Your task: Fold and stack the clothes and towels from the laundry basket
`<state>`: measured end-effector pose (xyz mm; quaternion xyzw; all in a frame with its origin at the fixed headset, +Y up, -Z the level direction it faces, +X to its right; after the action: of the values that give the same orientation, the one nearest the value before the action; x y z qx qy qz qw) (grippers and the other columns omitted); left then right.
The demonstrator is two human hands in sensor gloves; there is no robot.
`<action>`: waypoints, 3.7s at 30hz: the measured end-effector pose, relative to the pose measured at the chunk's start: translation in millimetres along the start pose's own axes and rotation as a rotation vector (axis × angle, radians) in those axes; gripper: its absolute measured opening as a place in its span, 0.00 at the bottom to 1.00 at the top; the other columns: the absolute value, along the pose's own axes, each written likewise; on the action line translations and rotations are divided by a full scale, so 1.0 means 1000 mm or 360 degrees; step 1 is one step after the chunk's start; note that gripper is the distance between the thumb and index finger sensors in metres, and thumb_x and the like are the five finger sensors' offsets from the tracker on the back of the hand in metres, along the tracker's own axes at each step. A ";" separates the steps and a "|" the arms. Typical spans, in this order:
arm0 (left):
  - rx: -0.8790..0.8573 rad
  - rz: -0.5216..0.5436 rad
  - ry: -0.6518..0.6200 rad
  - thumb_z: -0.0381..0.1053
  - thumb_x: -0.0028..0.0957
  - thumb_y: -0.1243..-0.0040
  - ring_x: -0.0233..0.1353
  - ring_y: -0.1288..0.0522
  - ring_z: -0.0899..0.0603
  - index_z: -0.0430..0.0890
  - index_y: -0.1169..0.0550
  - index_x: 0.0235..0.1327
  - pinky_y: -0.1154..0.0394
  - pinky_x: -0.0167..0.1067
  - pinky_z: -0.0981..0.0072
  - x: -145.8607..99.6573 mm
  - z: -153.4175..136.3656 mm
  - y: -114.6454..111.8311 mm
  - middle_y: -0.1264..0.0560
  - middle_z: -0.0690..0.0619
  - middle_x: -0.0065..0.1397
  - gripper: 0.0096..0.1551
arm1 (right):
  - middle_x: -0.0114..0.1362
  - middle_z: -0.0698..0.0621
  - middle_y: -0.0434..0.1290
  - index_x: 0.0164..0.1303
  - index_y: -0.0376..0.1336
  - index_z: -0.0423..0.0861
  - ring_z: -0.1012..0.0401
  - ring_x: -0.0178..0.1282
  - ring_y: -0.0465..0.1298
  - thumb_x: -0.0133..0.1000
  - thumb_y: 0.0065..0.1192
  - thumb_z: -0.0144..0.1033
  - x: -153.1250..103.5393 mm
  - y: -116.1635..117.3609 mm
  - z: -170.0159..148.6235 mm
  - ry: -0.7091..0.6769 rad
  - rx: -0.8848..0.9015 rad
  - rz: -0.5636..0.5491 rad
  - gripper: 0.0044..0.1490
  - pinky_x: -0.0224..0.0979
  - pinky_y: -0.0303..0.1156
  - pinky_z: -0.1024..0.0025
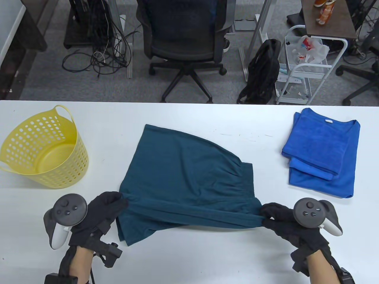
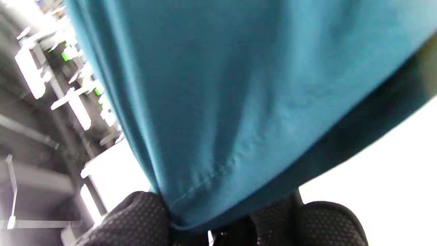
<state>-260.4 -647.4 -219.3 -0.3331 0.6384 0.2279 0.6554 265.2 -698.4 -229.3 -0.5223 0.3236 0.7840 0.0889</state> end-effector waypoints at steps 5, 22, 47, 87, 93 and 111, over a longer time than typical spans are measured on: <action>0.0440 -0.0100 0.0308 0.62 0.69 0.40 0.76 0.29 0.26 0.51 0.22 0.71 0.33 0.70 0.29 0.117 0.036 -0.003 0.31 0.33 0.83 0.24 | 0.84 0.29 0.62 0.72 0.67 0.32 0.30 0.80 0.61 0.69 0.59 0.33 0.059 -0.029 -0.005 0.0468 -0.0362 -0.0070 0.26 0.76 0.55 0.24; 0.0933 -0.0075 0.0133 0.66 0.64 0.50 0.83 0.40 0.20 0.44 0.47 0.93 0.36 0.72 0.26 0.099 -0.016 -0.076 0.45 0.27 0.90 0.49 | 0.77 0.18 0.64 0.87 0.45 0.15 0.31 0.68 0.71 0.75 0.52 0.52 0.082 0.037 -0.056 0.1091 -0.0419 0.0113 0.57 0.67 0.68 0.32; 0.0564 0.0231 0.0174 0.65 0.63 0.48 0.82 0.36 0.23 0.43 0.40 0.89 0.34 0.71 0.28 0.015 -0.092 -0.061 0.40 0.31 0.89 0.46 | 0.63 0.34 0.69 0.81 0.52 0.13 0.46 0.59 0.73 0.57 0.79 0.42 0.109 0.054 -0.057 0.1555 -0.0056 -0.0245 0.62 0.68 0.67 0.29; 0.0708 0.0156 0.0092 0.65 0.63 0.48 0.83 0.37 0.23 0.44 0.46 0.91 0.34 0.72 0.28 0.017 -0.088 -0.074 0.42 0.30 0.90 0.49 | 0.88 0.27 0.51 0.86 0.57 0.36 0.36 0.68 0.69 0.63 0.65 0.17 0.079 -0.047 0.023 0.0892 -0.0711 -0.0337 0.38 0.61 0.76 0.49; 0.0725 0.0159 0.0059 0.65 0.63 0.48 0.83 0.37 0.23 0.43 0.46 0.91 0.34 0.72 0.28 0.014 -0.084 -0.075 0.42 0.31 0.90 0.49 | 0.89 0.24 0.48 0.91 0.50 0.33 0.37 0.67 0.71 0.64 0.68 0.21 0.150 -0.010 0.126 0.0869 -0.1374 -0.0150 0.46 0.58 0.78 0.54; 0.0771 0.0148 0.0070 0.65 0.63 0.48 0.83 0.37 0.23 0.43 0.47 0.91 0.34 0.72 0.28 0.015 -0.086 -0.076 0.43 0.31 0.90 0.50 | 0.85 0.17 0.47 0.91 0.48 0.33 0.37 0.68 0.71 0.65 0.71 0.28 0.251 0.167 0.158 0.0812 -0.1566 0.0427 0.49 0.58 0.80 0.59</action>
<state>-262.6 -763.2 -219.8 -0.1413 0.7033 0.0909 0.6908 -44.9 -782.8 -340.9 -0.6294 -0.0049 0.6958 -0.3460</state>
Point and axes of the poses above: the tracker on the back of each hand, its own z axis roughly to the thumb side, its own x axis roughly from the wrist to the fingertips, y = z × x, the point moved 4 cm from there along x, roughly from the wrist to the fingertips
